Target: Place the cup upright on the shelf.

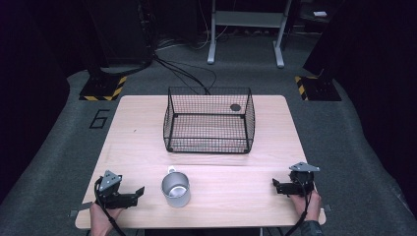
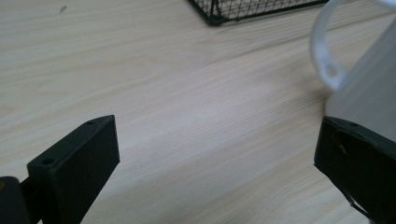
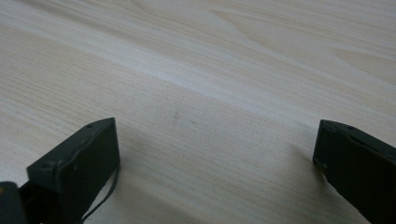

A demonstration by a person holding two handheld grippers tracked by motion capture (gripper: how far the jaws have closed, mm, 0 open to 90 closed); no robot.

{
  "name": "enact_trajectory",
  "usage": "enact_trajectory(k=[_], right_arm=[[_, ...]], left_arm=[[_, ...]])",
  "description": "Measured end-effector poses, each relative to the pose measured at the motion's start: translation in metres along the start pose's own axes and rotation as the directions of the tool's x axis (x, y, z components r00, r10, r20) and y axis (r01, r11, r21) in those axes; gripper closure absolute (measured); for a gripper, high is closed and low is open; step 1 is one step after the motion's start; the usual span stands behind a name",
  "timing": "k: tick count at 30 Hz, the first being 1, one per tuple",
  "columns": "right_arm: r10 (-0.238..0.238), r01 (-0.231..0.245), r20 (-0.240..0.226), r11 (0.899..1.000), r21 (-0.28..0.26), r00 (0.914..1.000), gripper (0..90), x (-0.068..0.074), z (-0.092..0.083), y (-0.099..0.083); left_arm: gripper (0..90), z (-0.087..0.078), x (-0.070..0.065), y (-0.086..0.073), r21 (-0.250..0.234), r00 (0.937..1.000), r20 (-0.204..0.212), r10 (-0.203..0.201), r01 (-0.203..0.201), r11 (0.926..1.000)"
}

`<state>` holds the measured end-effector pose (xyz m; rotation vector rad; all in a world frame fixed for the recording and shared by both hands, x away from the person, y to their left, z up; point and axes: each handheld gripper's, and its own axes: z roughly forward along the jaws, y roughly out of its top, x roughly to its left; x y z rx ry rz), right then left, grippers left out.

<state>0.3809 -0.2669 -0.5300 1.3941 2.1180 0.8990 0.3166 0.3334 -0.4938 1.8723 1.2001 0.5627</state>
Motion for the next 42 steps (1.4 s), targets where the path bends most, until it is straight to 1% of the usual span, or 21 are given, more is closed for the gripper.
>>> enact_trajectory(k=[3,4,7,9,11,13,14,19,21,22,26,27,29,31,32,33,35,37,38,39,42], right_arm=[[0.0,0.0,0.0,1.0,0.0,1.0,0.2,0.0,0.0,0.0],[0.001,-0.001,0.0,1.0,0.0,1.0,0.2,0.0,0.0,0.0],[0.0,0.0,0.0,1.0,0.0,1.0,0.2,0.0,0.0,0.0],[0.0,0.0,0.0,1.0,0.0,1.0,0.2,0.0,0.0,0.0],[0.0,0.0,0.0,1.0,0.0,1.0,0.2,0.0,0.0,0.0],[0.0,0.0,0.0,1.0,0.0,1.0,0.2,0.0,0.0,0.0],[0.001,-0.001,0.0,1.0,0.0,1.0,0.2,0.0,0.0,0.0],[0.001,-0.001,0.0,1.0,0.0,1.0,0.2,0.0,0.0,0.0],[0.001,-0.001,0.0,1.0,0.0,1.0,0.2,0.0,0.0,0.0],[0.001,-0.001,0.0,1.0,0.0,1.0,0.2,0.0,0.0,0.0],[0.0,0.0,-0.002,1.0,0.0,1.0,0.5,0.0,0.0,0.0],[0.0,0.0,-0.001,1.0,-0.001,1.0,0.5,0.0,0.0,0.0],[0.0,0.0,-0.002,1.0,-0.001,1.0,0.5,0.0,0.0,0.0],[0.0,0.0,-0.001,1.0,0.006,1.0,0.5,0.0,0.0,0.0],[0.002,-0.002,-0.001,1.0,0.004,1.0,0.5,0.0,0.0,0.0],[-0.002,0.002,-0.001,1.0,0.001,1.0,0.5,0.0,0.0,0.0],[-0.008,0.008,-0.002,1.0,0.003,1.0,0.5,0.0,0.0,0.0],[-0.006,0.006,-0.001,1.0,0.004,1.0,0.5,0.0,0.0,0.0],[-0.002,0.002,-0.001,1.0,0.004,1.0,0.5,0.0,0.0,0.0],[-0.007,0.007,-0.001,1.0,0.001,1.0,0.6,0.0,0.0,0.0],[-0.009,0.009,-0.001,1.0,-0.003,1.0,0.6,0.0,0.0,0.0]], left_arm=[[0.0,-0.006,-0.006,0.008,-0.028,0.9994,0.033,0.007,-0.006,0.9996],[0.0,-0.008,-0.007,0.01,-0.03,0.9988,0.047,0.013,-0.011,0.9995],[0.0,-0.012,-0.013,0.017,-0.054,0.9969,0.069,0.037,-0.033,0.998],[0.0,-0.015,-0.017,0.022,-0.059,0.9947,0.084,0.059,-0.054,0.9968],[0.0,-0.017,-0.021,0.025,-0.074,0.9924,0.102,0.069,-0.062,0.9954],[0.0,-0.019,-0.026,0.029,-0.088,0.9907,0.108,0.083,-0.074,0.9934],[0.0,-0.02,-0.028,0.031,-0.086,0.989,0.12,0.086,-0.076,0.9934],[0.0,-0.022,-0.04,0.039,-0.12,0.9821,0.15,0.114,-0.097,0.9881],[0.0,-0.022,-0.045,0.041,-0.118,0.9779,0.169,0.122,-0.103,0.9876],[0.0,-0.022,-0.045,0.041,-0.118,0.9779,0.169,0.122,-0.103,0.9876],[0.0,-0.018,-0.056,0.045,-0.111,0.968,0.198,0.154,-0.134,0.9848],[0.0,-0.016,-0.059,0.045,-0.11,0.9662,0.199,0.163,-0.143,0.9835],[0.0,-0.013,-0.064,0.046,-0.102,0.9625,0.213,0.168,-0.149,0.9836],[0.0,-0.01,-0.07,0.047,-0.105,0.9585,0.225,0.175,-0.154,0.9824],[0.0,-0.009,-0.072,0.048,-0.11,0.9563,0.226,0.185,-0.164,0.9803],[0.0,-0.009,-0.074,0.049,-0.112,0.9549,0.232,0.185,-0.163,0.9803],[0.0,-0.007,-0.079,0.052,-0.113,0.949,0.248,0.195,-0.172,0.9787],[0.0,-0.005,-0.082,0.052,-0.112,0.9481,0.246,0.202,-0.179,0.9774],[0.0,-0.004,-0.086,0.054,-0.105,0.9421,0.252,0.221,-0.2,0.9741],[0.0,-0.002,-0.089,0.055,-0.11,0.9382,0.261,0.227,-0.205,0.9725],[0.0,0.0,-0.096,0.056,-0.127,0.9323,0.27,0.241,-0.214,0.9686]])
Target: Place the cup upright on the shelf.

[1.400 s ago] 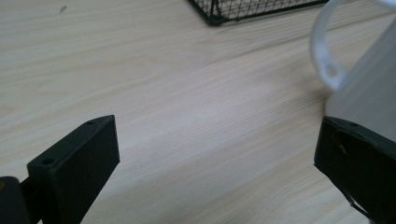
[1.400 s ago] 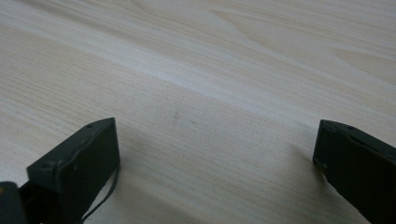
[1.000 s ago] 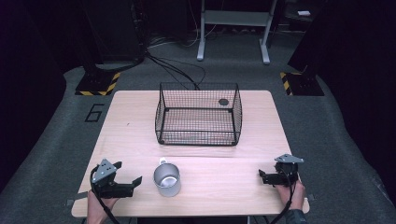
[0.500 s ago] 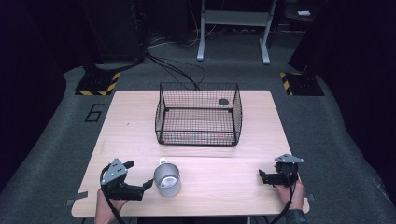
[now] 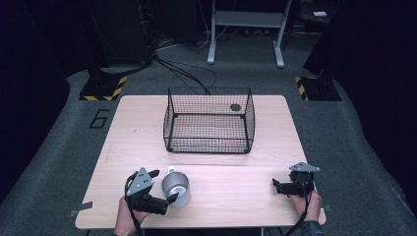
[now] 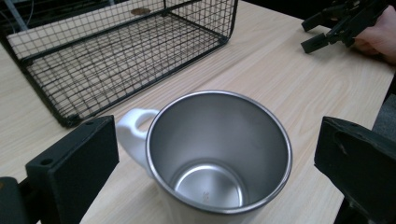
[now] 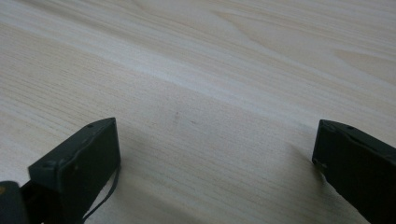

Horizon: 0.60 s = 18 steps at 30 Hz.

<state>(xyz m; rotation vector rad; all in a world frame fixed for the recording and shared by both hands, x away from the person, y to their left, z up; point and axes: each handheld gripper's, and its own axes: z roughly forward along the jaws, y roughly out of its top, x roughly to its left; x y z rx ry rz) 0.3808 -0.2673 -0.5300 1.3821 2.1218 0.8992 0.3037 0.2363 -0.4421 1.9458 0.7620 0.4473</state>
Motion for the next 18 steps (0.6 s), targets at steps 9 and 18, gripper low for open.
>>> enact_trajectory(k=[9,18], right_arm=[[0.0,0.0,0.0,1.0,0.0,1.0,0.6,0.0,0.0,0.0],[0.001,-0.001,0.0,1.0,0.0,1.0,0.7,0.0,0.0,0.0]], left_arm=[[0.0,0.015,-0.001,0.002,-0.003,0.9993,0.036,0.007,-0.007,1.0],[0.0,0.025,-0.001,0.001,0.019,0.9991,0.038,0.021,-0.021,0.9996]])
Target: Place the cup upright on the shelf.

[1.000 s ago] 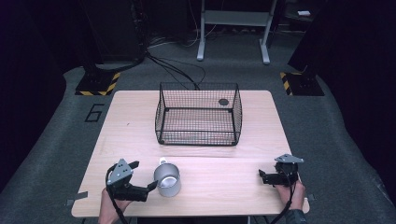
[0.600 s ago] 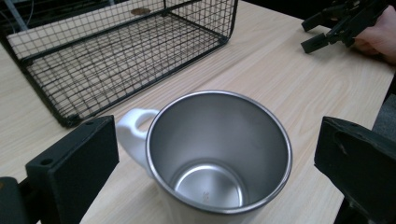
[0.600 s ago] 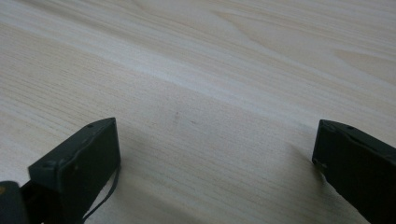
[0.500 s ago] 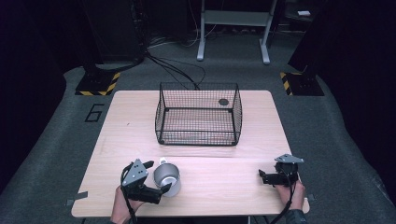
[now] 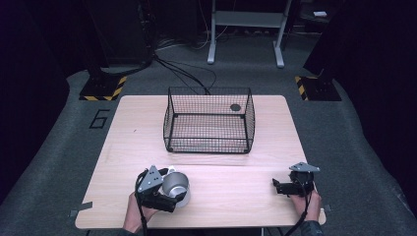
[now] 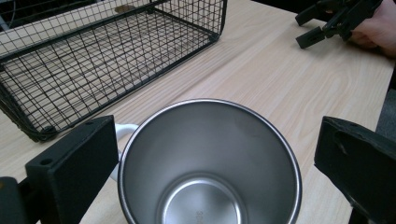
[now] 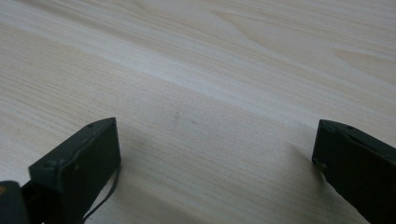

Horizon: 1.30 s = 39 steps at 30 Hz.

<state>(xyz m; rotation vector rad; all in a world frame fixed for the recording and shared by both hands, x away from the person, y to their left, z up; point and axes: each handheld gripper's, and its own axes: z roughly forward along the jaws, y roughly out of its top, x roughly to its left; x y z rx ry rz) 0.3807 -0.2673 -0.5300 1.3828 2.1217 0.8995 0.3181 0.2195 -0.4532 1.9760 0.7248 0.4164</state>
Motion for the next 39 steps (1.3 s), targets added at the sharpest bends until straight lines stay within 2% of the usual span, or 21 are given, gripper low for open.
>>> enact_trajectory(k=[6,9,12,13,16,19,22,24,28,39], right_arm=[[0.007,-0.007,-0.002,1.0,0.006,1.0,0.8,0.0,0.0,0.0],[0.003,-0.003,0.001,1.0,0.001,1.0,0.8,0.0,0.0,0.0],[0.011,-0.011,0.0,1.0,0.001,0.9999,1.0,0.001,0.0,0.0],[0.013,-0.013,0.002,1.0,-0.004,0.9999,1.1,0.001,0.0,0.0],[0.011,-0.011,0.002,1.0,-0.005,0.9999,1.1,0.001,0.0,0.0],[0.01,-0.01,0.001,1.0,-0.002,0.9999,1.1,0.001,0.0,0.0],[0.014,-0.014,0.001,1.0,-0.003,0.9999,1.2,0.001,0.0,0.0],[0.011,-0.011,-0.004,1.0,-0.005,0.9999,1.2,0.0,0.0,0.0],[0.016,-0.016,-0.002,1.0,-0.004,0.9999,1.2,0.001,0.0,0.0],[0.006,-0.006,0.005,1.0,-0.001,1.0,1.4,0.0,0.0,0.0]], left_arm=[[0.0,0.007,0.001,-0.004,-0.008,0.9997,0.003,-0.024,0.024,0.9997],[0.0,0.009,0.0,-0.003,0.005,1.0,0.001,0.002,-0.002,1.0],[0.0,0.012,0.002,-0.004,0.009,0.9999,0.011,-0.005,0.005,0.9999],[0.0,0.014,0.003,-0.004,0.01,1.0,0.005,0.007,-0.007,0.9999],[0.0,0.017,0.001,-0.005,0.005,1.0,0.004,0.009,-0.009,0.9999],[0.0,0.018,-0.001,-0.008,-0.009,0.9998,-0.01,0.018,-0.018,0.9998],[0.5,0.018,-0.002,-0.007,0.008,0.9982,-0.03,0.051,-0.051,0.9987],[1.5,0.018,-0.003,-0.007,0.017,0.9973,-0.042,0.06,-0.059,0.9981],[5.4,0.016,-0.002,-0.008,-0.002,0.9976,-0.042,0.055,-0.055,0.9985],[6.3,0.016,-0.003,-0.009,-0.007,0.9971,-0.046,0.06,-0.061,0.9981]])
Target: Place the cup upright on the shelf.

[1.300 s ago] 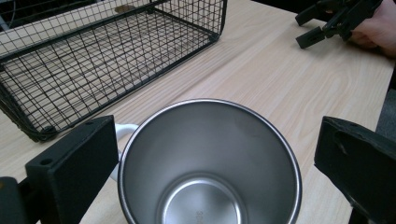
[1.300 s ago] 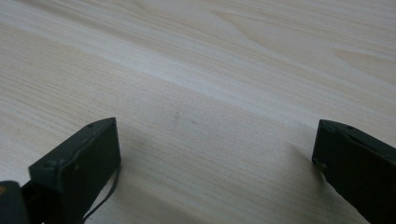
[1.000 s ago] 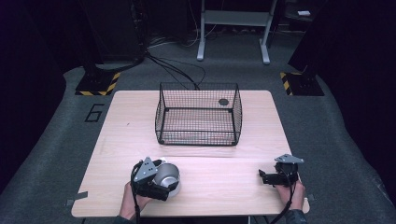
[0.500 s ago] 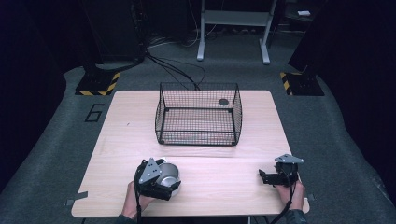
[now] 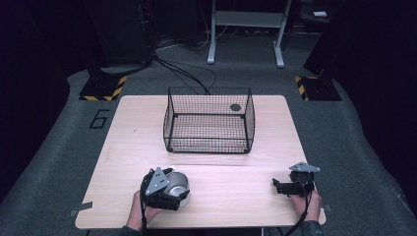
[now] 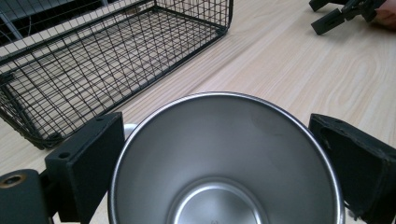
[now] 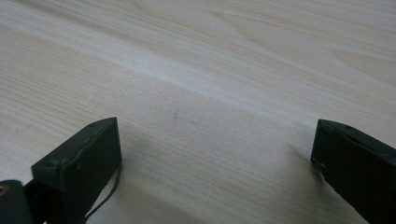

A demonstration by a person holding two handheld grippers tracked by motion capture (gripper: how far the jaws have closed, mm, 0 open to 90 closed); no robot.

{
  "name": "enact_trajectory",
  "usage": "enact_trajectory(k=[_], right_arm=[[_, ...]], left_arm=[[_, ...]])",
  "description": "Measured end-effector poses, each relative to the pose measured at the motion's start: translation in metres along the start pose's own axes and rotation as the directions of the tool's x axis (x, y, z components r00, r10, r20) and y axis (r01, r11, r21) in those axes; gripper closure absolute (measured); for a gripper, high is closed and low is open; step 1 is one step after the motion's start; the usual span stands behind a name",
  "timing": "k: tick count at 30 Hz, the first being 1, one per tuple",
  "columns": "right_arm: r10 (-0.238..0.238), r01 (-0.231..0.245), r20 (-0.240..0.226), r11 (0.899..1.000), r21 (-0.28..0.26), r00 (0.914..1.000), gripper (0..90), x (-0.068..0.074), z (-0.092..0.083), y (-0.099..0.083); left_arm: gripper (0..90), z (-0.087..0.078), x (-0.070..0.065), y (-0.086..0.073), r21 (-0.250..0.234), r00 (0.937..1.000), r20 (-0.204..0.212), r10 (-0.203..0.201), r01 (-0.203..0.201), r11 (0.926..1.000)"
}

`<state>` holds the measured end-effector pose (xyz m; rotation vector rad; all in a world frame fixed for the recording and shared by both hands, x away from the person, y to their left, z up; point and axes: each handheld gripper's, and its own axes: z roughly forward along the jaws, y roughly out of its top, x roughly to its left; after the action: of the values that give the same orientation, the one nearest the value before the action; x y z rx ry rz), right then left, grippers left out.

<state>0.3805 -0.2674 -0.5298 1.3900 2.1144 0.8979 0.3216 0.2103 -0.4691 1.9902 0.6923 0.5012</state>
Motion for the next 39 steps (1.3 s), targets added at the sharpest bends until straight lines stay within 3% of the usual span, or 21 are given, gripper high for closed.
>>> enact_trajectory(k=[13,22,25,39], right_arm=[[-0.002,0.002,0.002,1.0,-0.001,1.0,1.5,0.0,0.0,0.0],[0.001,-0.001,0.003,1.0,0.002,1.0,1.5,0.0,0.0,0.0],[0.022,-0.022,-0.001,1.0,0.007,0.9998,1.4,0.0,0.0,0.0],[0.025,-0.025,-0.006,1.0,0.006,0.9997,1.4,0.0,0.001,0.001]], left_arm=[[6.5,0.0,0.003,0.002,0.013,1.0,0.005,0.009,-0.009,0.9999],[6.5,-0.006,0.009,0.012,-0.018,0.9998,0.012,-0.015,0.016,0.9997],[6.5,-0.009,0.013,0.02,-0.037,0.9993,0.025,-0.03,0.031,0.9988],[6.5,-0.017,0.024,0.05,-0.055,0.9992,0.038,-0.011,0.013,0.9984]])
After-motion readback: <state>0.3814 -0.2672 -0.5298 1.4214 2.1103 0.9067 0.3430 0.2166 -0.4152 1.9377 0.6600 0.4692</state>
